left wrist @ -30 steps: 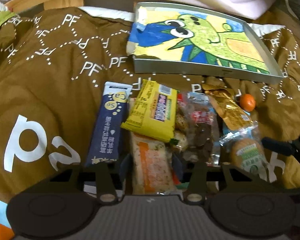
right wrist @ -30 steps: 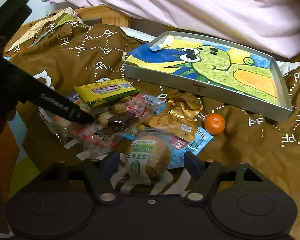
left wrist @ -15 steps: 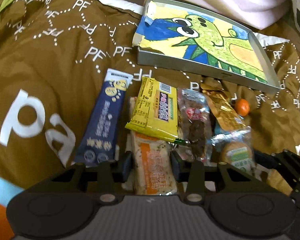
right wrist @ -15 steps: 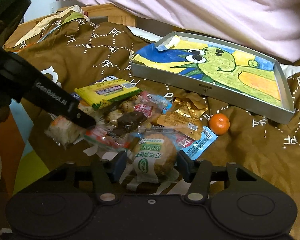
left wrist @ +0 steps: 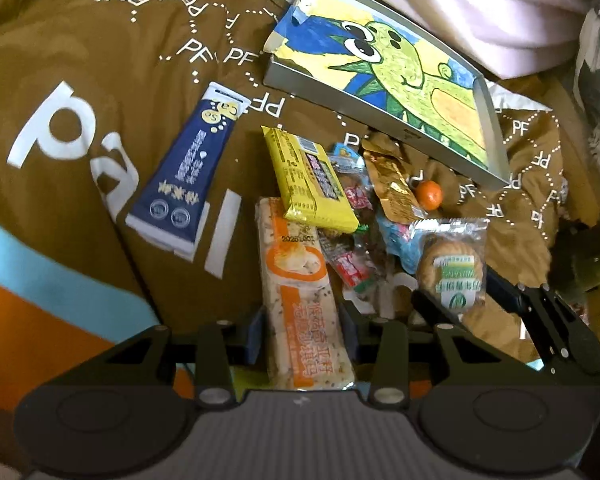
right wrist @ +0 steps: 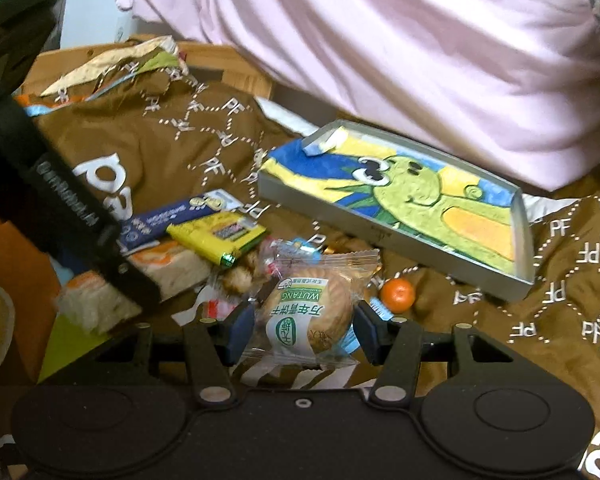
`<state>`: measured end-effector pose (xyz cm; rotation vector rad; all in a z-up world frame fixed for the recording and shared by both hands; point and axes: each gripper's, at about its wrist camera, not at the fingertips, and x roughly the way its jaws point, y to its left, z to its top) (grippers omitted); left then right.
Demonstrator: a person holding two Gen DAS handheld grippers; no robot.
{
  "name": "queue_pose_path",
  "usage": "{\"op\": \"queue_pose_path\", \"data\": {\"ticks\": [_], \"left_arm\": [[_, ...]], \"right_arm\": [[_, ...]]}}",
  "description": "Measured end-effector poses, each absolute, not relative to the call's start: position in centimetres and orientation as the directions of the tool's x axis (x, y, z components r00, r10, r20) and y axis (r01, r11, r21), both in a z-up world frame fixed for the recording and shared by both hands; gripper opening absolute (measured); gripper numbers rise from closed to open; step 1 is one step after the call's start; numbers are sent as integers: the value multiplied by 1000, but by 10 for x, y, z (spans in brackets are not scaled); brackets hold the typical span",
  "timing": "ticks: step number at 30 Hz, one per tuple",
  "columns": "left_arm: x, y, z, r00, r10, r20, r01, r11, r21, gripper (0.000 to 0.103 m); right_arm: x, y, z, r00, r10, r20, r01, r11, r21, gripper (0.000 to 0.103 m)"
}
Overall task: Organize snacks
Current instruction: 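Carry the bread bun with the right gripper into the tray while the left gripper carries the cake bar there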
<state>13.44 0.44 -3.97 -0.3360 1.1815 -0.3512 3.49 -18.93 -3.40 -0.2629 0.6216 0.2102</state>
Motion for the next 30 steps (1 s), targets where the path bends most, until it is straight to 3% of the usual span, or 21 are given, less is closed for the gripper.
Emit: {"op": "queue_pose_path", "data": {"ticks": [14, 30], "left_arm": [[92, -5, -5, 437, -434, -788, 133, 897, -421, 43], [142, -91, 45, 596, -428, -680, 199, 898, -392, 43]], "right_arm": [[18, -215, 1, 867, 124, -483, -200, 974, -109, 56], [40, -299, 31, 936, -17, -351, 36, 998, 47, 56]]}}
